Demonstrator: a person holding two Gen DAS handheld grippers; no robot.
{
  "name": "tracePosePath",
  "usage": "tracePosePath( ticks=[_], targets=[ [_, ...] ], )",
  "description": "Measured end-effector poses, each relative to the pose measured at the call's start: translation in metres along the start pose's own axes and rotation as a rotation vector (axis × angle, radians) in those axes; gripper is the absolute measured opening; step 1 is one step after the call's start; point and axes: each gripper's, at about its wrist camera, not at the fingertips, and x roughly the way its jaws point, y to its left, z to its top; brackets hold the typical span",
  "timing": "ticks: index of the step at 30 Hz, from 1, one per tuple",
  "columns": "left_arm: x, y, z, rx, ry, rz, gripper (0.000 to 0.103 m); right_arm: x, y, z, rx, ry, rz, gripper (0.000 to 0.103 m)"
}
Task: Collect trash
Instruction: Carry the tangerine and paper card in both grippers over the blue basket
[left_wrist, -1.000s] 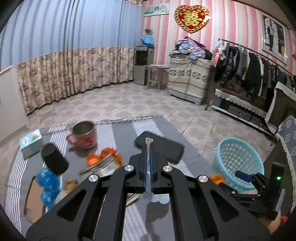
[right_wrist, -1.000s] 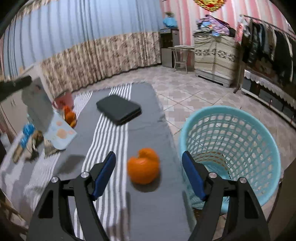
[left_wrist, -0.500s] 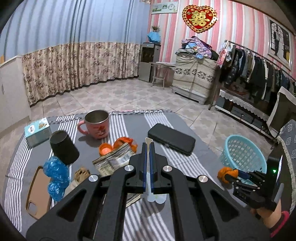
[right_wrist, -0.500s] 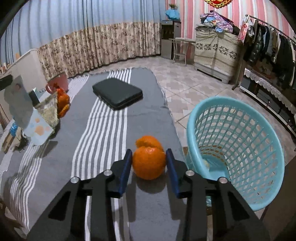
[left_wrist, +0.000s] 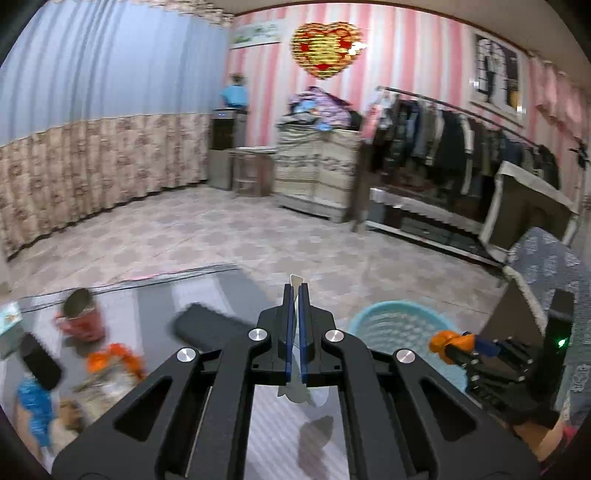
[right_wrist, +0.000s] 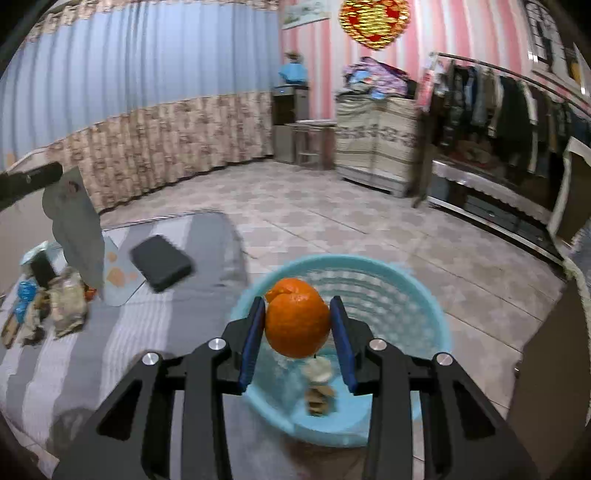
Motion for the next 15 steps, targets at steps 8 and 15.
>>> tracePosePath(
  ticks=[8,15],
  targets=[
    [0.072,-0.077,-0.017,0.055,0.058,-0.111,0.001,0.014,-0.053,-0.017,0.07,0.038,-0.063,0.036],
    [0.129,-0.106,-0.039,0.107,0.134,-0.126,0.002,0.029,-0.07,-0.024,0.106,0.052,-0.07,0.036]
  ],
)
